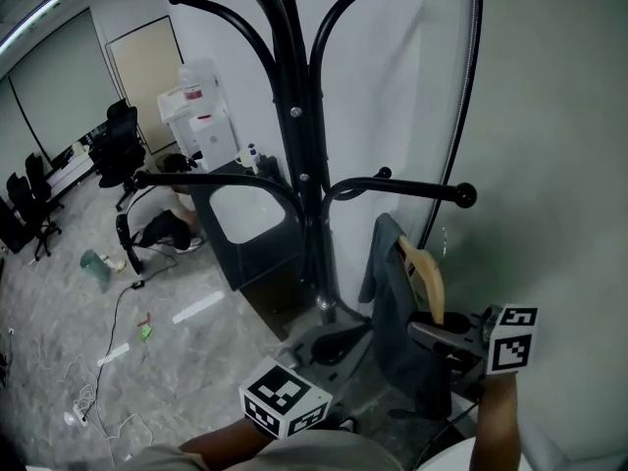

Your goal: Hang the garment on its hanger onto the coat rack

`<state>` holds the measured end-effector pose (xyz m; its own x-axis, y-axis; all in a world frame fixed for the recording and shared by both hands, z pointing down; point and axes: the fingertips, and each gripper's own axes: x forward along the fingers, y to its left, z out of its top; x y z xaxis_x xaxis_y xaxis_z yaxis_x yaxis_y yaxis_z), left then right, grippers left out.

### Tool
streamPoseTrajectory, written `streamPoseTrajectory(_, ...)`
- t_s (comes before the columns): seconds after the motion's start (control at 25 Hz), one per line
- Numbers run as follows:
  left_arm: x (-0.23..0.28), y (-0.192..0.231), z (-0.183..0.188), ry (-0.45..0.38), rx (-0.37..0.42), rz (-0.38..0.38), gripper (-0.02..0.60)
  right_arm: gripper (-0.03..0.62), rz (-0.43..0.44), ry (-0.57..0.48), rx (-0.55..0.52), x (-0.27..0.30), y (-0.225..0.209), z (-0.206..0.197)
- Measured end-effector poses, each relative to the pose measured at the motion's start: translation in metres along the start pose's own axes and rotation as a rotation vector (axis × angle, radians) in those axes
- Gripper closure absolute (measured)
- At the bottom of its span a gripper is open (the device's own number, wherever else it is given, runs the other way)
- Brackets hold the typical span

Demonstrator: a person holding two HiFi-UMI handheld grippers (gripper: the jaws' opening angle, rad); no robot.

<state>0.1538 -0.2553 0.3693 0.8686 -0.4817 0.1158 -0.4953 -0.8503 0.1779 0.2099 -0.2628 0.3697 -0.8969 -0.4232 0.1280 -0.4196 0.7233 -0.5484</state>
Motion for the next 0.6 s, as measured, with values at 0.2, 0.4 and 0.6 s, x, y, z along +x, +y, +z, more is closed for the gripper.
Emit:
streamPoseTrajectory(0.2,0.007,0.019,0.01,-0.011,0.004,0.015,0.577,0.534,0.066,0.054,-0.02,0.021,-0.023,0.029)
streamPoseTrajectory(0.4,0.013,0.037,0.011,-0.004,-0.001,0.033,0.577,0.534,0.129,0.118,-0.058,0.043,-0.041,0.048)
streamPoseTrajectory(0.6,0.016,0.046,0.011,0.003,-0.004,0.049,0.577,0.534,0.175,0.169,-0.064,0.064,-0.056,0.052)
